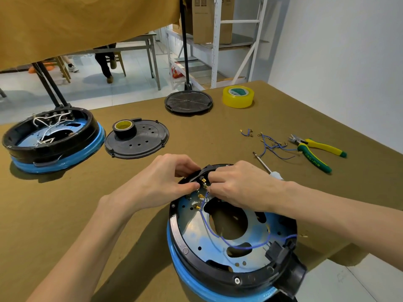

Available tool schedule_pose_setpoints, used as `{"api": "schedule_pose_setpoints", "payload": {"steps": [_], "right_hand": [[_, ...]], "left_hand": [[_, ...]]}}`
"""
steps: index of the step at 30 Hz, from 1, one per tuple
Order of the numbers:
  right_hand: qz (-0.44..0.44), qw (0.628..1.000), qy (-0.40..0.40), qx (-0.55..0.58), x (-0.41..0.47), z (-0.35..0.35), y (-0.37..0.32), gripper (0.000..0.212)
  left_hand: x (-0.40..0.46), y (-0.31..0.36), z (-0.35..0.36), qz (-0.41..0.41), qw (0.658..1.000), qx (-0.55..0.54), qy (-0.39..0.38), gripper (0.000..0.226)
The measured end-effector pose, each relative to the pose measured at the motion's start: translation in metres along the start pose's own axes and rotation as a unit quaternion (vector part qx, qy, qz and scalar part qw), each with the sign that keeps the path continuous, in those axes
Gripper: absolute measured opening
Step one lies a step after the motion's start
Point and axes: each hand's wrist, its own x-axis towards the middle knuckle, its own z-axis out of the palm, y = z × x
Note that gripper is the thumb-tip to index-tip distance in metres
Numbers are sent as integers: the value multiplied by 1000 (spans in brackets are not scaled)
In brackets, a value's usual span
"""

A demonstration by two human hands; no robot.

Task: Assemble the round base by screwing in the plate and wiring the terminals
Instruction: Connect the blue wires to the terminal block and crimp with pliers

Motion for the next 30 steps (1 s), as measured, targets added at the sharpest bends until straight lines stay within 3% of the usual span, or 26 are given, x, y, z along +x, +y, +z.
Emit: {"api": "schedule_pose_setpoints", "payload": {"steps": [16, 18, 20, 23, 27, 30], "right_hand": [[11, 1000, -10, 23, -5, 4, 1, 13], [59, 996, -13, 58, -4, 3, -3, 9], [186, 972, -14, 143, -1, 0, -8, 8], [343, 905, -27, 248, 4, -1, -12, 15], [391, 856, -46, 337, 11, -1, -19, 15], [404, 843, -57, 352, 11, 3, -28, 7]], "left_hand": [[-1, 0, 0, 1, 1000, -7, 4, 33], [0, -1, 0, 3, 1000, -9, 3, 33], [0, -2, 0, 1, 1000, -16, 2, 33], [1, -4, 0, 0, 1000, -20, 4, 32], [1, -3, 0, -3, 1000, -17, 2, 31], [1, -4, 1, -19, 1000, -1, -17, 36]]}}
